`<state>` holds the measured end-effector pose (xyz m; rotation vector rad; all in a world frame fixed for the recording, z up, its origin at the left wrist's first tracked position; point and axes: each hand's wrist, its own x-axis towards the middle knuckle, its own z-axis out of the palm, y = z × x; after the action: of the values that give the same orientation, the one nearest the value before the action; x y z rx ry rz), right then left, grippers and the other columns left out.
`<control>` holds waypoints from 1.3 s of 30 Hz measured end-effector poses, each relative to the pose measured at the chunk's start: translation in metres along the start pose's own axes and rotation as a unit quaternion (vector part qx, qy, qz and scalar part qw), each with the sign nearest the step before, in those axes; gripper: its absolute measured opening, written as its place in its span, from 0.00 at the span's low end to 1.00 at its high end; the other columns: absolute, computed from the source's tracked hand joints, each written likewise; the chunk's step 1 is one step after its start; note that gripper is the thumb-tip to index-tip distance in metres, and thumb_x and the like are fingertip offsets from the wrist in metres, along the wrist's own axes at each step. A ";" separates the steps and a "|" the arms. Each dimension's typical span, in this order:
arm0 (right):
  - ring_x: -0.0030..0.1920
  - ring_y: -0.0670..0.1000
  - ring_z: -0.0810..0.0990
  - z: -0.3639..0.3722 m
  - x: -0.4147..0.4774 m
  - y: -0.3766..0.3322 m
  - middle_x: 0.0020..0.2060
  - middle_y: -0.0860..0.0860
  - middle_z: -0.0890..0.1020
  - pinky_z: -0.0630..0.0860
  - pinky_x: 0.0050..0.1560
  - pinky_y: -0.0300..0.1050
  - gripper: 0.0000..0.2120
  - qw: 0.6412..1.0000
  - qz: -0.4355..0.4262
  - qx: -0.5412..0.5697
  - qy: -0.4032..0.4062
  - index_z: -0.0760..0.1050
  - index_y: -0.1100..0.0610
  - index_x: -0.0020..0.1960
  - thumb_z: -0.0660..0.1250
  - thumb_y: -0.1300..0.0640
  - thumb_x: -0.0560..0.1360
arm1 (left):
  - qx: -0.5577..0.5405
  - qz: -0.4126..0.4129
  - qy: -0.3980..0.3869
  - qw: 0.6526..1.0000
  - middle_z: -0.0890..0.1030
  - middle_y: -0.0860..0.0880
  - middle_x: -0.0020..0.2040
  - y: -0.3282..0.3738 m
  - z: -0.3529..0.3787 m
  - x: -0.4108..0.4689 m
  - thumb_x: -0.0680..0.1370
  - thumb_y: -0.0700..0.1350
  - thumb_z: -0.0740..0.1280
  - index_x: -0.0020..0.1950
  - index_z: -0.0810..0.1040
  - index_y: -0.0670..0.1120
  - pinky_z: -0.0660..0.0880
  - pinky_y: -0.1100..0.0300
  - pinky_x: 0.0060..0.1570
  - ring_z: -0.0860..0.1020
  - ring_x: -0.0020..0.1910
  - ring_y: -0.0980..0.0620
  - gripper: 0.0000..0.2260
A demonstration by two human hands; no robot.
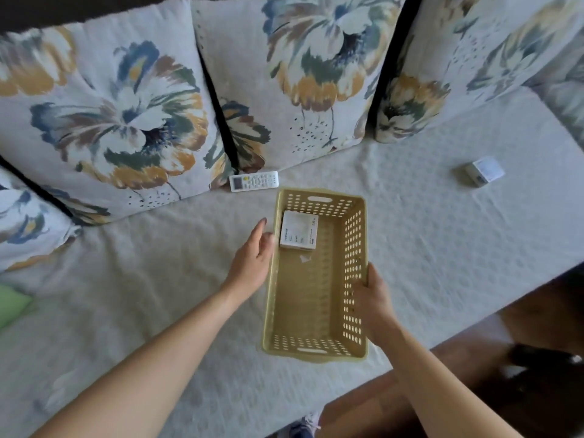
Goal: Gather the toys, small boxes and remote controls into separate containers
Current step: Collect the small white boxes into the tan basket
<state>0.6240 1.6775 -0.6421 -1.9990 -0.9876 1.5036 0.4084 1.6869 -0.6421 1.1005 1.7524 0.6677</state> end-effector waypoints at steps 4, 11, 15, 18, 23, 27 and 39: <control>0.41 0.54 0.80 -0.063 0.029 0.016 0.43 0.52 0.82 0.78 0.39 0.52 0.20 0.999 0.018 -0.024 0.029 0.73 0.51 0.48 0.50 0.71 0.74 | 0.101 0.010 -0.010 0.995 0.67 0.47 0.73 0.003 0.044 0.030 0.82 0.43 0.58 0.77 0.58 0.47 0.63 0.61 0.65 0.66 0.71 0.48 0.23; 0.45 0.54 0.80 -0.112 0.070 0.053 0.45 0.53 0.81 0.76 0.38 0.46 0.21 0.997 0.050 -0.008 0.049 0.73 0.53 0.50 0.49 0.74 0.73 | 0.464 0.096 -0.129 0.871 0.49 0.47 0.79 -0.009 0.109 0.074 0.76 0.38 0.65 0.78 0.50 0.48 0.48 0.53 0.75 0.45 0.78 0.45 0.36; 0.48 0.55 0.81 -0.115 0.082 0.073 0.45 0.50 0.82 0.81 0.44 0.53 0.23 0.996 0.069 -0.018 0.051 0.73 0.48 0.49 0.51 0.73 0.72 | 0.536 0.084 -0.180 0.821 0.43 0.50 0.79 -0.015 0.131 0.084 0.75 0.29 0.59 0.78 0.46 0.53 0.46 0.49 0.75 0.39 0.77 0.46 0.39; 0.46 0.54 0.82 -0.116 0.086 0.082 0.44 0.50 0.82 0.81 0.42 0.51 0.22 0.997 0.060 -0.019 0.052 0.72 0.47 0.47 0.53 0.73 0.72 | 0.564 0.105 -0.161 0.803 0.48 0.50 0.79 -0.028 0.139 0.091 0.77 0.33 0.60 0.78 0.45 0.54 0.48 0.48 0.74 0.43 0.78 0.45 0.36; 0.38 0.46 0.77 -0.117 0.085 0.076 0.41 0.48 0.79 0.70 0.24 0.28 0.18 0.998 0.043 -0.011 0.049 0.71 0.56 0.54 0.52 0.74 0.74 | 0.488 0.129 0.045 0.862 0.73 0.40 0.62 -0.017 0.136 0.090 0.66 0.43 0.76 0.73 0.63 0.42 0.69 0.46 0.61 0.70 0.62 0.36 0.38; 0.39 0.42 0.77 -0.118 0.086 0.078 0.44 0.45 0.78 0.69 0.25 0.29 0.24 0.997 0.052 -0.046 0.044 0.69 0.53 0.60 0.48 0.74 0.73 | 0.317 0.214 0.201 0.902 0.71 0.38 0.63 0.048 0.134 0.074 0.68 0.49 0.74 0.75 0.60 0.41 0.71 0.47 0.60 0.68 0.62 0.38 0.40; 0.37 0.37 0.78 -0.119 0.089 0.085 0.43 0.41 0.79 0.73 0.31 0.30 0.25 0.998 0.032 -0.033 0.043 0.69 0.49 0.58 0.50 0.74 0.72 | 0.622 0.208 -0.174 0.735 0.55 0.38 0.73 0.078 0.235 0.083 0.74 0.40 0.67 0.74 0.60 0.48 0.71 0.50 0.58 0.60 0.70 0.40 0.31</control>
<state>0.7738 1.6988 -0.7219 -2.1413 -0.9577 1.4228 0.6377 1.7898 -0.7129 2.3647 1.5078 -0.6527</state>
